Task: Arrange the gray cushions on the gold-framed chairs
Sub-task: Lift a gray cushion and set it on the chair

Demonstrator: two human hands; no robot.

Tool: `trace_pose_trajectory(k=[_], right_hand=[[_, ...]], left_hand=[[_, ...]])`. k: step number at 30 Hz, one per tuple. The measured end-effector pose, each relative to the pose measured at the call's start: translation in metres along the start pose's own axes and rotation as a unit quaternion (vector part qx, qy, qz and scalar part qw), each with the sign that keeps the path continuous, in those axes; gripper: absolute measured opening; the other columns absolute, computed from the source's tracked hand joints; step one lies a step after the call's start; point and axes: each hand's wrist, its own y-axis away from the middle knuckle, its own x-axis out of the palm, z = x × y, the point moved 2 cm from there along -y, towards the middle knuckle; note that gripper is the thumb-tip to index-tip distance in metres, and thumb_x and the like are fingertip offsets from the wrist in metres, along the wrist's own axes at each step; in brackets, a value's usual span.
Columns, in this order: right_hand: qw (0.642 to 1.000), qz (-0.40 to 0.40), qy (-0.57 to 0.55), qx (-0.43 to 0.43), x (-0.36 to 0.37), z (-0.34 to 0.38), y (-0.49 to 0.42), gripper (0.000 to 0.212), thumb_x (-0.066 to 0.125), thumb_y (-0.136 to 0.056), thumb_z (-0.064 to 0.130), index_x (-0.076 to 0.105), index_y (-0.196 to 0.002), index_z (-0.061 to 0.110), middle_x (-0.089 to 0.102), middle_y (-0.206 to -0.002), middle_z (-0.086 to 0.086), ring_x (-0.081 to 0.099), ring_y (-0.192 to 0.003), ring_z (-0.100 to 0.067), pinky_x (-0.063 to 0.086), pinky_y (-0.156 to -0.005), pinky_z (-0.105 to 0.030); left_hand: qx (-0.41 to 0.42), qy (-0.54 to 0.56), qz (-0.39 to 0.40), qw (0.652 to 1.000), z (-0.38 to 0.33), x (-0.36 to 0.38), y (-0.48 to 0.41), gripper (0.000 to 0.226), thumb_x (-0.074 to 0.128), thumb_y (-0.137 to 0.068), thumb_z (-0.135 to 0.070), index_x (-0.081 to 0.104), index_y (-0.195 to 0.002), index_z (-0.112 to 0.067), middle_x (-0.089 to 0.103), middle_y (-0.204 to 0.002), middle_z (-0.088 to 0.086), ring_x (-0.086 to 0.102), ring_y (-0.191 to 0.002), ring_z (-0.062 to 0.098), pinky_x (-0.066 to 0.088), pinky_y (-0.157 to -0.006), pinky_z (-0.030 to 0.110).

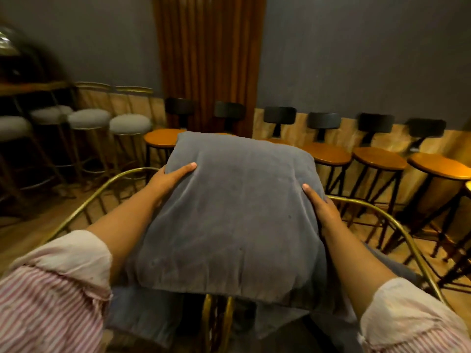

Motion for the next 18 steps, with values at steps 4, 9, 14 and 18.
trace_pose_trajectory(k=[4, 9, 14, 18], right_hand=[[0.999, 0.040, 0.002, 0.006, 0.080, -0.009, 0.007, 0.081, 0.076, -0.070, 0.050, 0.047, -0.138, 0.016, 0.058, -0.133, -0.006, 0.057, -0.117, -0.031, 0.045, -0.081, -0.038], [0.996, 0.083, -0.009, 0.021, 0.192, -0.029, 0.000, 0.092, 0.080, -0.061, 0.056, 0.046, -0.139, 0.019, 0.059, -0.133, -0.007, 0.059, -0.114, -0.031, 0.050, -0.089, -0.043], [0.994, 0.105, -0.013, 0.036, 0.293, -0.040, -0.013, 0.101, 0.079, -0.055, 0.063, 0.044, -0.140, 0.018, 0.058, -0.133, -0.004, 0.059, -0.113, -0.030, 0.049, -0.097, -0.049], [0.994, 0.098, -0.025, 0.050, 0.351, -0.044, -0.022, 0.096, 0.081, -0.046, 0.062, 0.057, -0.126, 0.016, 0.067, -0.112, -0.002, 0.063, -0.097, -0.023, 0.050, -0.086, -0.041]], left_hand=[[-0.002, 0.015, -0.030, 0.999, 0.020, -0.077, -0.015, 0.108, 0.073, -0.053, -0.073, 0.039, -0.144, -0.024, 0.050, -0.143, 0.006, 0.053, -0.123, 0.033, 0.047, -0.097, 0.048], [-0.020, 0.015, -0.085, 0.996, 0.045, -0.168, -0.065, 0.121, 0.071, -0.047, -0.077, 0.027, -0.148, -0.026, 0.040, -0.150, 0.007, 0.046, -0.130, 0.037, 0.041, -0.105, 0.057], [-0.025, -0.010, -0.128, 0.991, 0.060, -0.245, -0.132, 0.121, 0.076, -0.056, -0.065, 0.014, -0.152, -0.024, 0.030, -0.155, 0.010, 0.038, -0.137, 0.038, 0.036, -0.109, 0.057], [-0.073, -0.011, -0.069, 0.995, 0.067, -0.284, -0.192, 0.123, 0.085, -0.043, -0.061, 0.034, -0.145, -0.016, 0.048, -0.144, 0.009, 0.049, -0.127, 0.035, 0.043, -0.102, 0.055]])
